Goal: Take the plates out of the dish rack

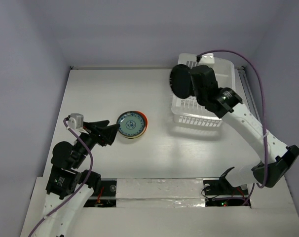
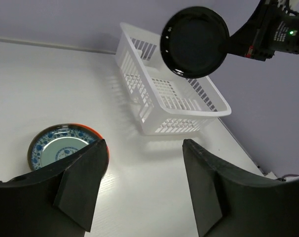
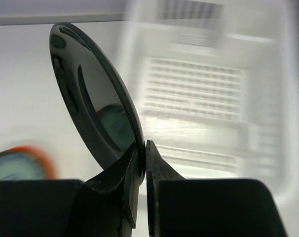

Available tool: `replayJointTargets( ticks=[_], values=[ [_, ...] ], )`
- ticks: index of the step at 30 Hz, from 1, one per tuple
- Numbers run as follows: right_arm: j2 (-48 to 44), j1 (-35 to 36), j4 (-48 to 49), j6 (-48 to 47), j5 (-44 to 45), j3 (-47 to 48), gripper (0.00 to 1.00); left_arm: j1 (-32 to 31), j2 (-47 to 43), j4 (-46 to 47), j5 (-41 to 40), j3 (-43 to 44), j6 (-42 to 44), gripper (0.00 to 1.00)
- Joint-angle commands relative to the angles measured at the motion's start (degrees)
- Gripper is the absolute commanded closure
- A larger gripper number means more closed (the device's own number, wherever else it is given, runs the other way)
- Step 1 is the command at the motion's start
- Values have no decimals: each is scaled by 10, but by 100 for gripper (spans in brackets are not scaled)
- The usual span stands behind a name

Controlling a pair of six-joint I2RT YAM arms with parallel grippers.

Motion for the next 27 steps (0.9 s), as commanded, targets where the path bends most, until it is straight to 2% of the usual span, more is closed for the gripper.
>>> replayJointTargets(
  ticks=[1, 3, 7, 11, 15, 21, 24, 25, 26, 27],
  values=[
    [20, 50, 149, 54, -189, -7, 100, 1, 5, 14, -22, 0, -1, 37],
    [44, 70, 187, 63, -229, -29, 100, 1, 1, 11, -35, 1, -3, 31],
    [96, 91, 304, 98, -377, -63, 100, 15, 0, 6, -57, 2, -5, 28],
    [158, 112, 336, 112, -431, -66, 100, 49, 9, 7, -60, 3, -5, 27],
    [202, 117, 330, 129, -443, -75, 100, 80, 23, 9, -49, 5, -1, 24],
    [222, 117, 351, 151, -443, -132, 98, 86, 32, 10, -42, 2, 0, 21],
    [213, 117, 361, 156, -428, -158, 77, 86, 39, 12, -38, 1, 0, 21],
    [211, 117, 361, 155, -426, -161, 68, 86, 40, 12, -37, 1, -1, 21],
    [210, 117, 357, 152, -424, -162, 48, 91, 41, 12, -37, 2, -1, 21],
    [210, 122, 352, 147, -420, -160, 40, 91, 43, 11, -38, 3, 0, 21]
  ],
)
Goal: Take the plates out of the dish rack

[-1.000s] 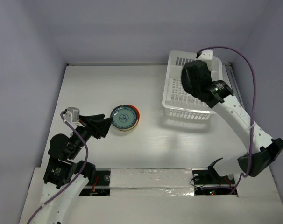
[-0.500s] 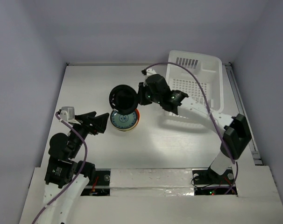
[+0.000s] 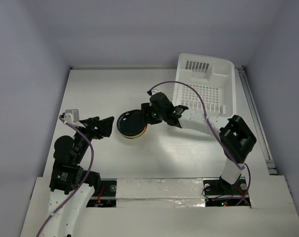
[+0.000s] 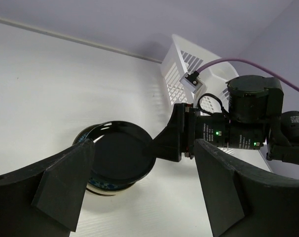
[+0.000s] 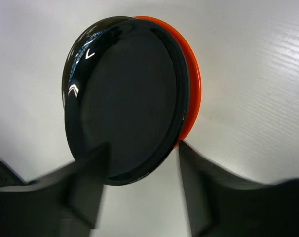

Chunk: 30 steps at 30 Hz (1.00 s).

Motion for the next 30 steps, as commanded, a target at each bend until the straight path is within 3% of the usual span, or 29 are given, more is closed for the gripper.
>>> replayJointTargets(
  ticks=[1, 5, 10, 12, 14, 15, 16, 21, 22, 25, 26, 27, 28, 29, 30],
  values=[
    [-28, 7, 30, -2, 17, 3, 31, 6, 10, 20, 7, 2, 3, 20],
    [-48, 13, 4, -30, 48, 11, 21, 12, 7, 17, 2, 3, 3, 20],
    [-100, 23, -8, -49, 88, -3, 20, 12, 4, 16, -4, 5, 2, 20],
    [-137, 29, -7, -56, 100, -17, 24, 12, 9, 17, 1, 7, 3, 19],
    [-167, 35, -8, -63, 127, -25, 45, 12, 12, 17, 3, 10, 4, 19],
    [-202, 41, -10, -67, 137, -32, 62, 12, 14, 16, 7, 13, 6, 19],
    [-225, 50, -6, -70, 153, -38, 100, 12, 15, 16, 8, 16, 10, 19],
    [-444, 70, 75, -108, 248, -142, 100, 12, 16, 3, 8, 69, 20, 18],
    [-527, 70, 93, -113, 274, -178, 92, 12, 16, 6, 12, 82, 19, 17],
    [-638, 70, 93, -119, 318, -217, 56, 12, 17, 16, 17, 103, 20, 17],
    [-698, 70, 89, -108, 358, -238, 35, 12, 18, 17, 16, 117, 23, 17],
    [-725, 70, 87, -107, 375, -248, 25, 12, 20, 21, 8, 123, 26, 17],
    [-747, 70, 85, -103, 393, -258, 8, 12, 19, 25, 4, 126, 26, 17],
    [-782, 70, 88, -101, 420, -278, 0, 12, 18, 29, 0, 128, 30, 17],
    [-794, 70, 88, -104, 432, -287, 0, 12, 16, 38, -7, 128, 30, 17]
  ],
)
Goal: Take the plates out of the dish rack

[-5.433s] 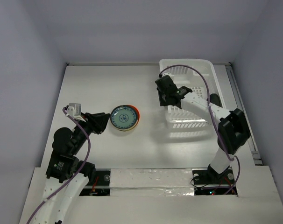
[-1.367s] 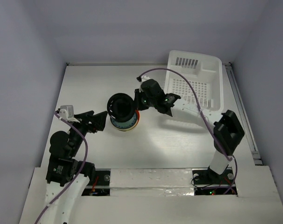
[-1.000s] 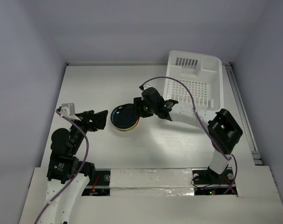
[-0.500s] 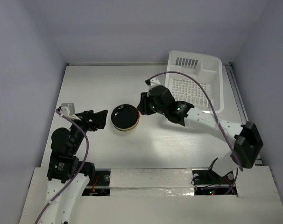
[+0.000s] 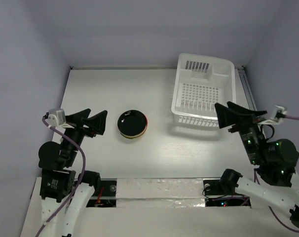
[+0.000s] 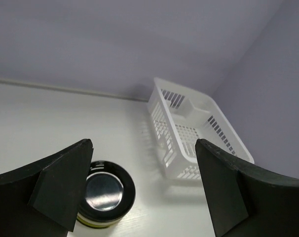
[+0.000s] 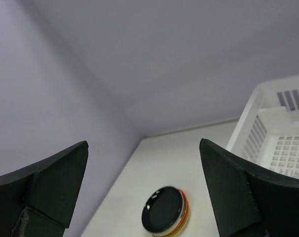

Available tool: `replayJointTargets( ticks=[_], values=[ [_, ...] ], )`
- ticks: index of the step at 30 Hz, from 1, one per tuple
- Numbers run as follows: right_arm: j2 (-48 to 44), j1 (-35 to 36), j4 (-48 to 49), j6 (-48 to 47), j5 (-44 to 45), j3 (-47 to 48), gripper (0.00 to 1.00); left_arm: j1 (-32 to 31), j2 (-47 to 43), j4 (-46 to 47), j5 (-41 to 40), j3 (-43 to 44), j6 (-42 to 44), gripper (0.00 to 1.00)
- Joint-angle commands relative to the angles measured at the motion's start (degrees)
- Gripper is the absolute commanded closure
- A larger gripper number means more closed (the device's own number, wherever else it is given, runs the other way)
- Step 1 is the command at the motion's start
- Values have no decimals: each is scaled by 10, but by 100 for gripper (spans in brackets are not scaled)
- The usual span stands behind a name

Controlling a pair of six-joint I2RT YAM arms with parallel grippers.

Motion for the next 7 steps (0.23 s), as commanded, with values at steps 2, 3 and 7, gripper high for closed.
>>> replayJointTargets(
  ticks=[2, 3, 7],
  values=[
    [-33, -1, 1, -4, 123, -60, 0, 5, -4, 50, -12, 6, 13, 18],
    [-32, -1, -6, 1, 132, -69, 0, 5, -2, 58, -11, 1, 12, 19],
    [-16, -1, -76, 53, 187, -59, 0, 5, 13, 50, -17, 0, 12, 18]
  ],
)
